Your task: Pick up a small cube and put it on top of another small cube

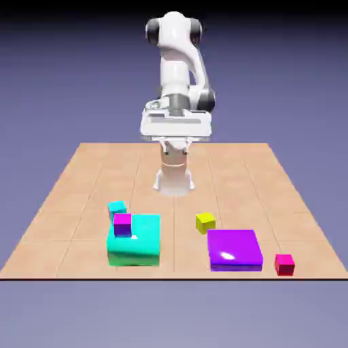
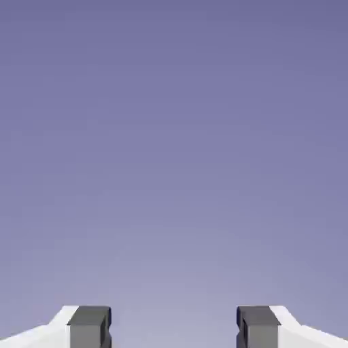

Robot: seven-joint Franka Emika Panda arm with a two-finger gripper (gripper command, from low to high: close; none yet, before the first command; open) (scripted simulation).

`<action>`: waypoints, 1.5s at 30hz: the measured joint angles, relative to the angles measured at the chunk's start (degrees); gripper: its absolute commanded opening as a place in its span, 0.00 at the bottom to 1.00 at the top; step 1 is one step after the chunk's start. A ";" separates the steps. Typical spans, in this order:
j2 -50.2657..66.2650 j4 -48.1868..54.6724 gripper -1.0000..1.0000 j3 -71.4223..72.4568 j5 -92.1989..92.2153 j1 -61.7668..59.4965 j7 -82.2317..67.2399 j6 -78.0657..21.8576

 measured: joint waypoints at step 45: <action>34.78 31.15 0.00 -2.76 10.45 -15.33 26.63 -55.05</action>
